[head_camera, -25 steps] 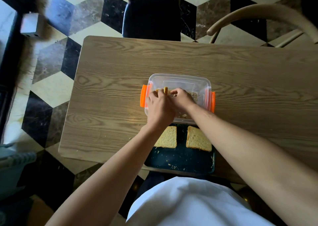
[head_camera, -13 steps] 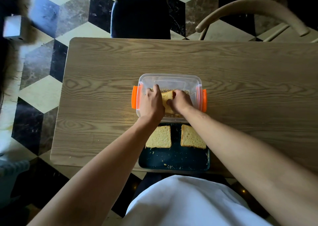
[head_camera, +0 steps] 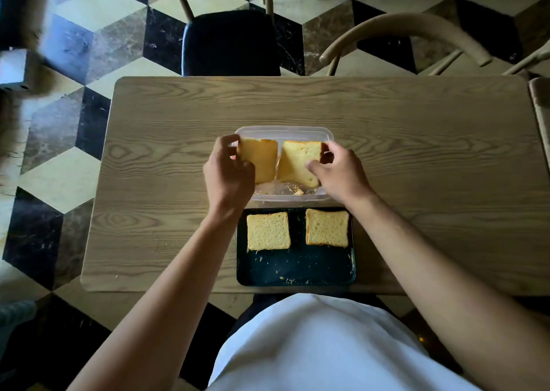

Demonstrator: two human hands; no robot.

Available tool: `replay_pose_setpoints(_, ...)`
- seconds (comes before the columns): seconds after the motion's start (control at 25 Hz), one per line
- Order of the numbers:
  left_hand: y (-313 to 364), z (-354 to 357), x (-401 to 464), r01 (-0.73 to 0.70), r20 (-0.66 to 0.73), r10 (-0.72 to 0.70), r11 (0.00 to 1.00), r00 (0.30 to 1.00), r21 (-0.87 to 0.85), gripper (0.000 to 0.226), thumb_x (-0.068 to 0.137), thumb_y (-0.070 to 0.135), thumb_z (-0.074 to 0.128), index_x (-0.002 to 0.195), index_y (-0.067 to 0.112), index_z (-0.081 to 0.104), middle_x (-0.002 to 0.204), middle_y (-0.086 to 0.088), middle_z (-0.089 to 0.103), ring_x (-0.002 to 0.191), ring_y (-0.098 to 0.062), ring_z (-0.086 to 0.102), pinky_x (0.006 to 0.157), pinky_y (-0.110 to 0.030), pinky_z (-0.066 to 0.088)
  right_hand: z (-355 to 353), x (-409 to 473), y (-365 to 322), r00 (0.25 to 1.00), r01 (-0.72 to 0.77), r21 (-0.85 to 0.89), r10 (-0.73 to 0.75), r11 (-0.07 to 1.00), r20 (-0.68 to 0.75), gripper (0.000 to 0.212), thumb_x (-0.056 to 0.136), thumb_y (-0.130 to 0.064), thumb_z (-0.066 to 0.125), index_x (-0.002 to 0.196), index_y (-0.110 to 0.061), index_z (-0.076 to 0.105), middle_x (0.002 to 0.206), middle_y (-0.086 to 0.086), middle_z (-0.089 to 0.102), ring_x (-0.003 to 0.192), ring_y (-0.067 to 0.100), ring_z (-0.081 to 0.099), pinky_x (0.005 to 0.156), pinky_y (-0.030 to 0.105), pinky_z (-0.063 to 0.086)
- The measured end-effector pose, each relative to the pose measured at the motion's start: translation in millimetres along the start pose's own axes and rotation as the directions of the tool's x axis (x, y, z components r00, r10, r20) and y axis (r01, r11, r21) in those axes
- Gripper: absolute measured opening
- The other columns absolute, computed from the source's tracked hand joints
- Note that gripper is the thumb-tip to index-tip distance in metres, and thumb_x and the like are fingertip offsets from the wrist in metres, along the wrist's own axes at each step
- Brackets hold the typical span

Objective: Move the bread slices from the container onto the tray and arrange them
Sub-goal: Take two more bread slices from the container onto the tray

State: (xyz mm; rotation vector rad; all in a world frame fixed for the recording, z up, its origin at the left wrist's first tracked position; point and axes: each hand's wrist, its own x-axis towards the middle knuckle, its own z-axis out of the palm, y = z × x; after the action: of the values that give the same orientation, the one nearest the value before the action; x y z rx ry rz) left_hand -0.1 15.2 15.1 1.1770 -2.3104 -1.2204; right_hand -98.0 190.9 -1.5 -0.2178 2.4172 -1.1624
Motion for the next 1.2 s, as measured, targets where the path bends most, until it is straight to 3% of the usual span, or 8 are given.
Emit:
replay_pose_setpoints(0.16,-14,-49,-36,0.055,-0.002,-0.059,0.95,0.998,-0.308,0.053,0.071,-0.005,0.066,0.115,0.023,0.066,0.098,0.002,0.073,0.084,-0.011,0.07,0.065,-0.029,0.06,-38,-53,10,0.998,0.06,0.226,-0.066,0.972,0.02,0.021,0.082,-0.032,0.069,0.102,-0.026,0.068,0.094,-0.002,0.075,0.086,0.016,0.071,0.075,0.032,0.056)
replay_pose_setpoints(0.28,-42,-77,-66,0.167,0.114,-0.124,0.807,0.986,-0.567,0.05,0.071,-0.007,0.071,0.106,0.028,0.071,0.096,-0.001,0.076,0.083,-0.012,0.071,0.065,-0.021,0.055,-49,-90,34,0.995,-0.008,0.339,-0.026,0.941,0.096,0.019,0.084,-0.028,0.069,0.102,-0.028,0.068,0.101,-0.002,0.075,0.093,0.016,0.071,0.08,0.033,0.057)
replay_pose_setpoints(0.4,-77,-75,-97,0.382,0.287,-0.254,0.663,0.924,-0.643,0.045,0.074,-0.015,0.068,0.102,0.019,0.073,0.093,-0.003,0.076,0.084,-0.02,0.066,0.069,-0.029,0.052,-37,-114,70,0.985,-0.124,0.362,0.07,0.924,0.158,0.018,0.089,-0.011,0.067,0.104,-0.021,0.067,0.102,0.004,0.074,0.096,0.021,0.069,0.084,0.041,0.055)
replay_pose_setpoints(0.56,-116,-50,-122,0.597,0.439,-0.407,0.595,0.801,-0.538,0.044,0.076,-0.019,0.066,0.11,0.009,0.069,0.102,-0.013,0.075,0.095,-0.031,0.07,0.073,-0.044,0.059,-14,-126,112,0.949,-0.288,0.269,0.235,0.919,0.212,0.017,0.092,-0.01,0.063,0.105,-0.021,0.064,0.103,0.002,0.073,0.093,0.02,0.069,0.072,0.028,0.056)
replay_pose_setpoints(0.8,-144,-4,-129,0.698,0.475,-0.523,0.622,0.707,-0.354,0.042,0.076,-0.019,0.067,0.109,0.007,0.066,0.106,-0.018,0.072,0.101,-0.039,0.068,0.083,-0.054,0.059,11,-117,144,0.878,-0.456,0.215,0.399,0.863,0.264,0.02,0.092,-0.012,0.063,0.104,-0.028,0.059,0.102,-0.004,0.065,0.087,0.006,0.065,0.073,0.024,0.056)
replay_pose_setpoints(0.92,-151,6,-129,0.662,0.44,-0.523,0.702,0.73,-0.263,0.04,0.075,-0.016,0.069,0.102,0.013,0.067,0.096,-0.012,0.073,0.093,-0.033,0.069,0.079,-0.046,0.06,17,-113,149,0.87,-0.472,0.139,0.434,0.871,0.234,0.024,0.092,-0.012,0.061,0.116,-0.015,0.058,0.112,0.01,0.067,0.103,0.027,0.065,0.086,0.041,0.053)
replay_pose_setpoints(1.08,-146,8,-131,0.568,0.4,-0.478,0.81,0.782,-0.142,0.044,0.077,-0.004,0.074,0.117,0.011,0.064,0.1,-0.008,0.072,0.089,-0.022,0.07,0.07,-0.03,0.058,19,-115,147,0.907,-0.393,-0.014,0.39,0.919,0.161,0.035,0.093,-0.012,0.06,0.126,-0.006,0.052,0.117,0.015,0.064,0.096,0.025,0.061,0.07,0.031,0.05)
replay_pose_setpoints(1.2,-141,8,-131,0.484,0.374,-0.448,0.875,0.812,-0.001,0.048,0.082,0.007,0.069,0.128,0.012,0.058,0.106,-0.006,0.071,0.091,-0.02,0.069,0.075,-0.034,0.059,17,-118,146,0.93,-0.315,-0.206,0.344,0.926,0.126,0.046,0.092,-0.021,0.062,0.134,-0.009,0.048,0.116,0.013,0.065,0.098,0.029,0.064,0.08,0.038,0.054)
